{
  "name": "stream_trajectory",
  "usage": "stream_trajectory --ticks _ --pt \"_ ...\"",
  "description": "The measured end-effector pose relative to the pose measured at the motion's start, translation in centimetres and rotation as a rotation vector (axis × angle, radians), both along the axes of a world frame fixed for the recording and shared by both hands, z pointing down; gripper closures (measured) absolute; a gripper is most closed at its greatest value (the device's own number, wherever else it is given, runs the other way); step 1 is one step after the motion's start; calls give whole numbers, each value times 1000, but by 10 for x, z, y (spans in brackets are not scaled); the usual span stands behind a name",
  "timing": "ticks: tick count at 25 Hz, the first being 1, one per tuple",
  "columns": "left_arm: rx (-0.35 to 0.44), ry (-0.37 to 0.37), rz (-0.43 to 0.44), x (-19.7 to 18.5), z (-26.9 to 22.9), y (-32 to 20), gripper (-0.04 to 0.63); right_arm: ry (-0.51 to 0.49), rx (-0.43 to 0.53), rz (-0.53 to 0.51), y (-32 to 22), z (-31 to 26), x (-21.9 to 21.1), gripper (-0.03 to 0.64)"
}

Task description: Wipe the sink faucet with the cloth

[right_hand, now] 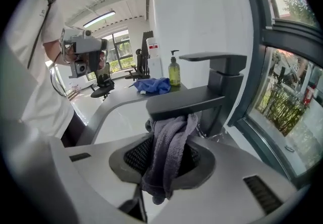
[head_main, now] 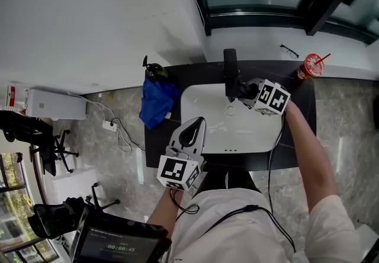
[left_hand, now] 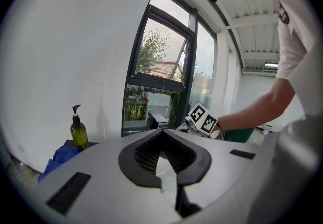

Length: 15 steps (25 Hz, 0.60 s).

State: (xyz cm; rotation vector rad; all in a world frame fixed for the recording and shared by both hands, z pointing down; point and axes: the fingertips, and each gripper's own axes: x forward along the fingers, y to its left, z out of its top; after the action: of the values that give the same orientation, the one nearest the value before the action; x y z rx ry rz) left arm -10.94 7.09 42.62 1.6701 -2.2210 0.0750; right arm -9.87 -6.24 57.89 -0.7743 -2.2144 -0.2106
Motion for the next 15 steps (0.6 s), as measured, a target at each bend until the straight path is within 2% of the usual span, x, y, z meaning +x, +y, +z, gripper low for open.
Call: stream_trajectory --ticks 5,7,10,15 --pt "6 -3 11 2 -2 -4 603 103 -30 -120 29 14 35 520" --pt "9 -5 15 2 -3 -5 603 149 -21 -135 31 25 47 518" --pt "9 -4 18 2 -3 -6 603 160 -2 -61 12 31 44 518" --pt "4 1 20 5 -2 -4 603 72 27 82 -25 14 13 519"
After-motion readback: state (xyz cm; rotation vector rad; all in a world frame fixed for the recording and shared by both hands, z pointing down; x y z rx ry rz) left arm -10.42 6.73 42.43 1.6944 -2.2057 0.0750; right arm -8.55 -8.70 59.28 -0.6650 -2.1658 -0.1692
